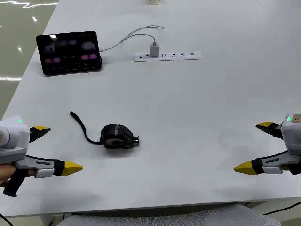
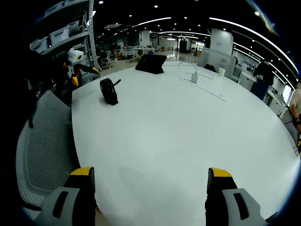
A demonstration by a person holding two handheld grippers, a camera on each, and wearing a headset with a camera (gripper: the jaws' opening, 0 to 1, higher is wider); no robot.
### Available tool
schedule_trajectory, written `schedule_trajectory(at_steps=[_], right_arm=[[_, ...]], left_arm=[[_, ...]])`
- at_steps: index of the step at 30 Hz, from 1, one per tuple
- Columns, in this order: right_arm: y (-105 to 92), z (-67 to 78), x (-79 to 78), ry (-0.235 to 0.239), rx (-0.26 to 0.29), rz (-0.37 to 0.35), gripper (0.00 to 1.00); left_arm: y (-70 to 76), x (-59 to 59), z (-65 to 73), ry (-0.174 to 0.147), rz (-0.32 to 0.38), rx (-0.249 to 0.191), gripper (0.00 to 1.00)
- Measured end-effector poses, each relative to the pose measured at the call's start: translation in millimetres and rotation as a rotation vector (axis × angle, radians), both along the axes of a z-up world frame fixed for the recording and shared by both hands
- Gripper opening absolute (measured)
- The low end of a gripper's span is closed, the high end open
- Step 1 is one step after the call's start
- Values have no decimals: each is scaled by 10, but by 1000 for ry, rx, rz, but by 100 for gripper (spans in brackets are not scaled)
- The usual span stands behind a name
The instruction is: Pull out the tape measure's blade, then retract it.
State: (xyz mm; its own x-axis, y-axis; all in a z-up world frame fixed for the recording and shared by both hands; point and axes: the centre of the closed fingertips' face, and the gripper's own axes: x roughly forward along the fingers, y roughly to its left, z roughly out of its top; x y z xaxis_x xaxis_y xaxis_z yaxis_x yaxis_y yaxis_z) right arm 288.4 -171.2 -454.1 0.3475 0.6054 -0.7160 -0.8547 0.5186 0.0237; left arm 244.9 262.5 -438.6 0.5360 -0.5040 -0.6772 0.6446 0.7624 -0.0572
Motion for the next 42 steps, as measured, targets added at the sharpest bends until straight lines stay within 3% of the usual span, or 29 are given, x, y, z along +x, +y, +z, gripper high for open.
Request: schedule_trajectory(at_steps=[2, 5, 9, 14, 22, 24, 27, 30, 34, 36, 42], right_arm=[[37, -36, -2, 24, -6, 7, 99], [106, -63, -6, 22, -19, 37, 99], [190, -43, 4, 11, -19, 69, 99], [238, -38, 40, 10, -14, 75, 99], [421, -38, 91, 0, -9, 123, 99], [468, -28, 113, -15, -6, 131, 99], [559, -30, 147, -27, 7, 147, 99], [613, -34, 161, -32, 4, 164, 99], [713, -31, 189, -46, -1, 203, 99], [763, -25, 211, -47, -1, 211, 99], [925, -9, 308, -44, 11, 219, 99]], left_arm=[[-26, 10, -23, 5, -28, 18, 99], [-72, 15, -72, 27, -69, 24, 99], [-94, 63, -102, 34, -97, 48, 99], [-167, 140, -51, 18, -117, 44, 99], [-299, 270, -54, 18, -160, 78, 97], [-358, 279, -43, 19, -180, 70, 99], [-391, 291, -78, 18, -246, 123, 99], [-423, 310, -85, 17, -275, 141, 98], [-468, 373, -54, -5, -318, 168, 97], [-471, 392, -55, -16, -370, 209, 95], [-594, 473, -19, -7, -419, 221, 89]])
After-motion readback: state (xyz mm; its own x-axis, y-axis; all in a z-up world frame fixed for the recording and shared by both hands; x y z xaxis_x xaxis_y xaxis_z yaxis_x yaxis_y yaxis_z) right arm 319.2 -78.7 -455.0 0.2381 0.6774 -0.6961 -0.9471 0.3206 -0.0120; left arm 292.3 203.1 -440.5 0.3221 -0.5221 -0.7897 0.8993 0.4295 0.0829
